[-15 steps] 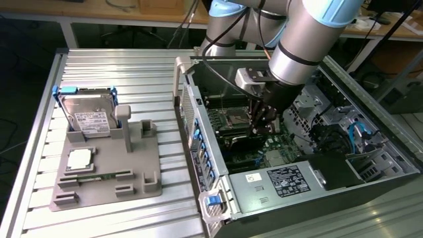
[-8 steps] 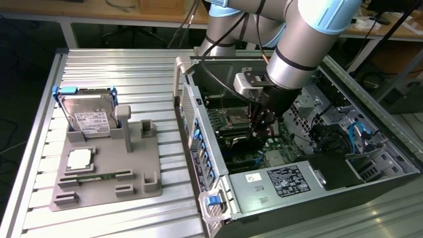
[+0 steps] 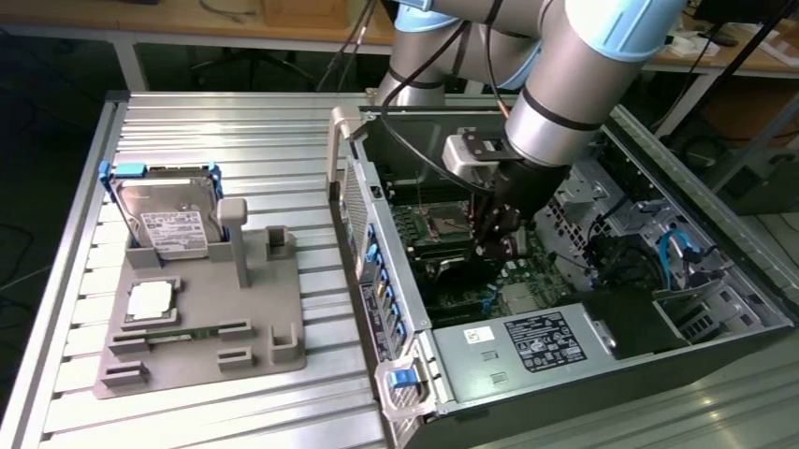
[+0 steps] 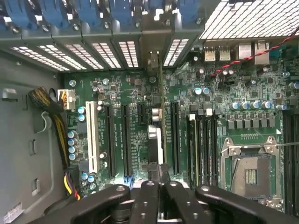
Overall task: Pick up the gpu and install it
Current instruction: 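Press down on the gpu until it lock into place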
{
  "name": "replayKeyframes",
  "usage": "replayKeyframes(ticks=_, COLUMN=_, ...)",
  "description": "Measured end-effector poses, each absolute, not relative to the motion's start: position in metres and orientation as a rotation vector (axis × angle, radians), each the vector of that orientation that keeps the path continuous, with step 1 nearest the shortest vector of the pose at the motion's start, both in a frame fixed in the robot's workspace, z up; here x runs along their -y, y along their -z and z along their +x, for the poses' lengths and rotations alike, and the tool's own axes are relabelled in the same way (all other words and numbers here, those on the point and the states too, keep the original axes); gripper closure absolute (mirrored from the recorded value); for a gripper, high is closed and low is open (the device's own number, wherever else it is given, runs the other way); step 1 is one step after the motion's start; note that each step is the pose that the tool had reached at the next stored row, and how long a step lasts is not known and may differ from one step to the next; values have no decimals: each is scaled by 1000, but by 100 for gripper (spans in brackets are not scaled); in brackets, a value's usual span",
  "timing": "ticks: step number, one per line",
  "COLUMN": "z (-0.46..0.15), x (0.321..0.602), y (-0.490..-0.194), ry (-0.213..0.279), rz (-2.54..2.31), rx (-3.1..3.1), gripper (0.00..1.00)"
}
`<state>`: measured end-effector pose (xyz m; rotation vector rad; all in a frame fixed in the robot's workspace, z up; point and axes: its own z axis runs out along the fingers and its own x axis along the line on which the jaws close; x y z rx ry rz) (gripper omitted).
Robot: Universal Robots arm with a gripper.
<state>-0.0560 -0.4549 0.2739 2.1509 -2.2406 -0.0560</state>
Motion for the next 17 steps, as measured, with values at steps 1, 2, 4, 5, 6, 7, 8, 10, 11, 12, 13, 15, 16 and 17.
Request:
replayKeyframes(ticks=1, z=-56, x=455, y=-272, ry=54, rz=2151, rx=2241, gripper=89)
replayKeyframes(ticks=2, z=-56, x=455, y=-269, ry=53, rz=2151, rx=2240, gripper=89)
replayKeyframes(ticks=4, z=-56, x=455, y=-272, ry=57, rz=2153, rx=2243, gripper=89)
replayKeyframes(ticks=5, z=-56, x=455, y=-278, ry=56, rz=2153, rx=2243, gripper=89)
replayKeyframes(ticks=6, z=-56, x=455, y=-282, ry=56, rz=2153, rx=2243, gripper=89)
replayKeyframes(ticks=7, z=-56, x=455, y=-288, ry=56, rz=2152, rx=2242, gripper=89)
replayKeyframes(ticks=8, z=-56, x=455, y=-291, ry=56, rz=2152, rx=2242, gripper=89)
replayKeyframes(ticks=10, z=-56, x=455, y=-293, ry=56, rz=2152, rx=2242, gripper=89)
replayKeyframes(ticks=11, z=-56, x=455, y=-293, ry=56, rz=2152, rx=2242, gripper=89)
replayKeyframes(ticks=12, z=-56, x=455, y=-293, ry=56, rz=2152, rx=2242, gripper=89)
replayKeyframes(ticks=13, z=-56, x=455, y=-293, ry=56, rz=2152, rx=2242, gripper=89)
replayKeyframes(ticks=15, z=-56, x=455, y=-294, ry=56, rz=2152, rx=2242, gripper=89)
replayKeyframes(ticks=16, z=-56, x=455, y=-294, ry=56, rz=2152, rx=2242, gripper=89)
replayKeyframes(ticks=17, z=-56, x=455, y=-294, ry=56, rz=2152, rx=2242, gripper=89)
